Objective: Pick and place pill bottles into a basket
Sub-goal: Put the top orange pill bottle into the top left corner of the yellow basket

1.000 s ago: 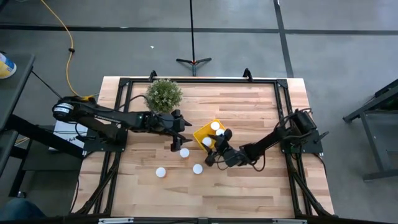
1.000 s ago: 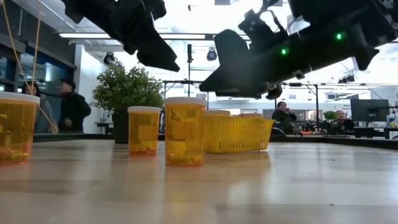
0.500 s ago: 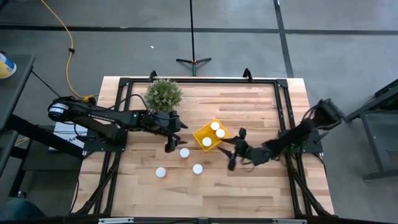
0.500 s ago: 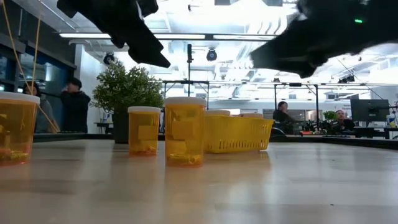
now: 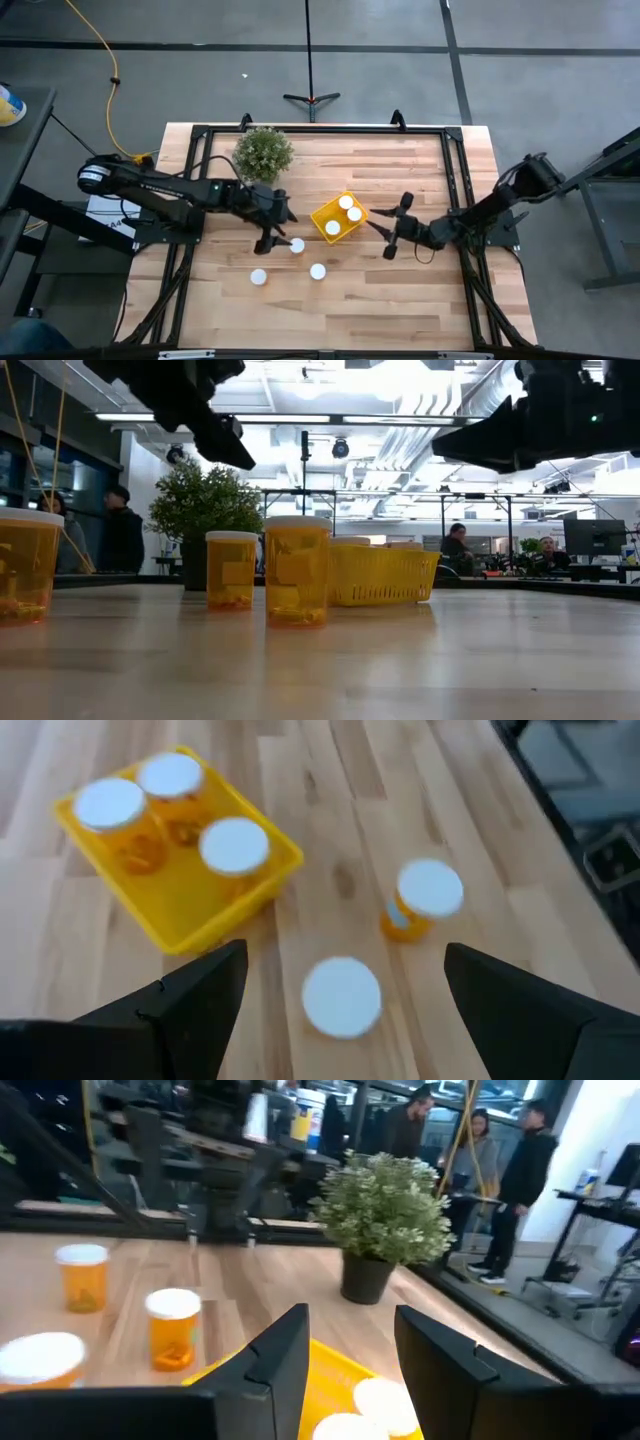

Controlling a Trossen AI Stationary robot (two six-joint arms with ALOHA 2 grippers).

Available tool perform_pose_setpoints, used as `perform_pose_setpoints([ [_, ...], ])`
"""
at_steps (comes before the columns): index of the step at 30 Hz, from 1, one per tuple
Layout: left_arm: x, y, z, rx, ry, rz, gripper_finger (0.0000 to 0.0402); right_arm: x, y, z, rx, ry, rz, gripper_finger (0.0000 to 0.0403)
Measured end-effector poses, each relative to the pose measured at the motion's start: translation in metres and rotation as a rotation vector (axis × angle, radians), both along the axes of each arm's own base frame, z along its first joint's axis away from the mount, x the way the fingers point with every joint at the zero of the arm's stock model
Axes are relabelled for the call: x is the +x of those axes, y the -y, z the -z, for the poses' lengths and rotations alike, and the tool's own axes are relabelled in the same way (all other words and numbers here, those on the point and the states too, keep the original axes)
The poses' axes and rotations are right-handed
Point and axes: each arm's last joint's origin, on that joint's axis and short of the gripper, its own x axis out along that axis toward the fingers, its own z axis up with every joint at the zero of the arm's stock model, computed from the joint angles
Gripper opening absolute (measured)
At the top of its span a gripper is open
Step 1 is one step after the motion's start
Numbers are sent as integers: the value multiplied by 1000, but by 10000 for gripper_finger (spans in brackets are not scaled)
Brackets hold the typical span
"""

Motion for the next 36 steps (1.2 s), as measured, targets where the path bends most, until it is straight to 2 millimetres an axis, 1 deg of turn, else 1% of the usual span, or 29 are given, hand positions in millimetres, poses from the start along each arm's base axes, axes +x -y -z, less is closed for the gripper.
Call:
perform_pose_setpoints([
  [4, -1, 10, 1, 56, 2, 17, 374, 3, 6, -1, -43, -10, 20, 140],
  [9, -3, 25, 1, 61, 8, 38, 374, 6, 16, -1, -93, -32, 79, 140],
  [13, 4, 35, 13, 117, -17, 4, 374, 8, 25, -1, -91, -33, 117, 140],
  [18, 14, 36, 30, 115, -73, -25, 374, 9, 31, -1, -90, -35, 141, 140],
  [21, 16, 36, 34, 124, -80, -42, 374, 10, 33, -1, -89, -35, 153, 140],
  [25, 21, 39, 41, 77, -99, -39, 374, 10, 34, -1, -90, -40, 157, 140],
  [29, 26, 39, 55, 120, -147, -58, 374, 10, 34, 0, -95, -53, 155, 140],
  [36, 30, 39, 63, 143, -153, -60, 374, 10, 34, 2, -80, -57, 153, 140],
])
